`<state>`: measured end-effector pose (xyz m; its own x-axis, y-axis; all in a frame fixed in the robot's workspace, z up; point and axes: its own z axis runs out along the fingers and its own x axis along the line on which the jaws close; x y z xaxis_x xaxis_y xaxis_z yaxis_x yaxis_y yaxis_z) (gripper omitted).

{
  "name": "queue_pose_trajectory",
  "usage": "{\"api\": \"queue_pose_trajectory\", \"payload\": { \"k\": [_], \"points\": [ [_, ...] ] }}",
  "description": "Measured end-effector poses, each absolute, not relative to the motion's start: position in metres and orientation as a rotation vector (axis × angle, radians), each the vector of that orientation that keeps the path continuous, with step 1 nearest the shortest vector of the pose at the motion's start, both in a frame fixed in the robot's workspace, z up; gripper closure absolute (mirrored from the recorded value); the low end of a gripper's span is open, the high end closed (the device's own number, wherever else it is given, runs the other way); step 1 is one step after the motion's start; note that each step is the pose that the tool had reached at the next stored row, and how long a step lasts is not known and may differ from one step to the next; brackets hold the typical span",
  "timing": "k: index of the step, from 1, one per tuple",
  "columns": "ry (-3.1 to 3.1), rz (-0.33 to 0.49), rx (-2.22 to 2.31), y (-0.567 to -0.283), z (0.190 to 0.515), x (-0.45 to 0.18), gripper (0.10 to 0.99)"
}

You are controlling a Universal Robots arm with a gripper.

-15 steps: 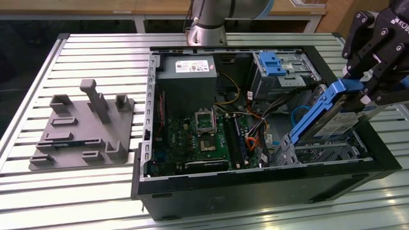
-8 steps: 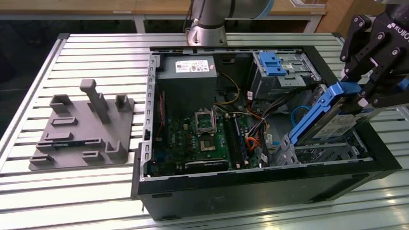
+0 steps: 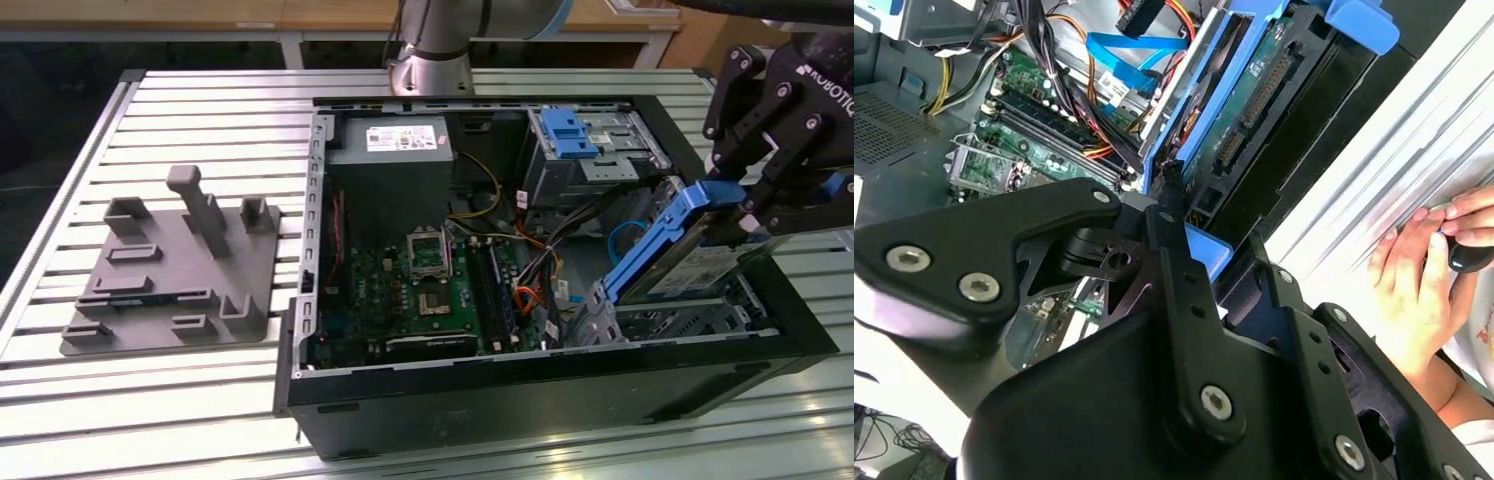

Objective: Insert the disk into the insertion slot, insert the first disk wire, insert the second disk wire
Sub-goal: 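Insert the disk into the insertion slot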

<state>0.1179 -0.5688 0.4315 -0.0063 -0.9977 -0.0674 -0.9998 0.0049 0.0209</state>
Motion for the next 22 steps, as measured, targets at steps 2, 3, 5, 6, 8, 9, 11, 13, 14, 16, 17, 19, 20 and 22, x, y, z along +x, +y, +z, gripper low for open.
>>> {"api": "queue_pose_trajectory", "payload": {
  "k": [2, 3, 5, 6, 8, 9, 11, 13, 14, 16, 17, 19, 20, 22],
  "points": [
    [2.203, 0.097, -2.191, -0.569, 0.428, 0.118, 0.725],
    [2.203, 0.097, -2.191, -0.569, 0.427, 0.118, 0.725],
    [2.203, 0.097, -2.191, -0.569, 0.423, 0.118, 0.725],
    [2.203, 0.097, -2.191, -0.57, 0.421, 0.118, 0.725],
    [2.203, 0.097, -2.191, -0.57, 0.418, 0.118, 0.725],
    [2.203, 0.097, -2.191, -0.571, 0.416, 0.118, 0.725],
    [2.203, 0.097, -2.191, -0.571, 0.413, 0.118, 0.725],
    [2.203, 0.097, -2.191, -0.571, 0.413, 0.118, 0.714],
    [2.203, 0.097, -2.191, -0.571, 0.413, 0.118, 0.659],
    [2.203, 0.097, -2.191, -0.571, 0.413, 0.118, 0.588],
    [2.203, 0.097, -2.191, -0.571, 0.412, 0.118, 0.588],
    [2.203, 0.097, -2.191, -0.571, 0.412, 0.118, 0.588],
    [2.203, 0.097, -2.191, -0.571, 0.412, 0.118, 0.588],
    [2.203, 0.097, -2.191, -0.571, 0.412, 0.118, 0.588]
  ]
}}
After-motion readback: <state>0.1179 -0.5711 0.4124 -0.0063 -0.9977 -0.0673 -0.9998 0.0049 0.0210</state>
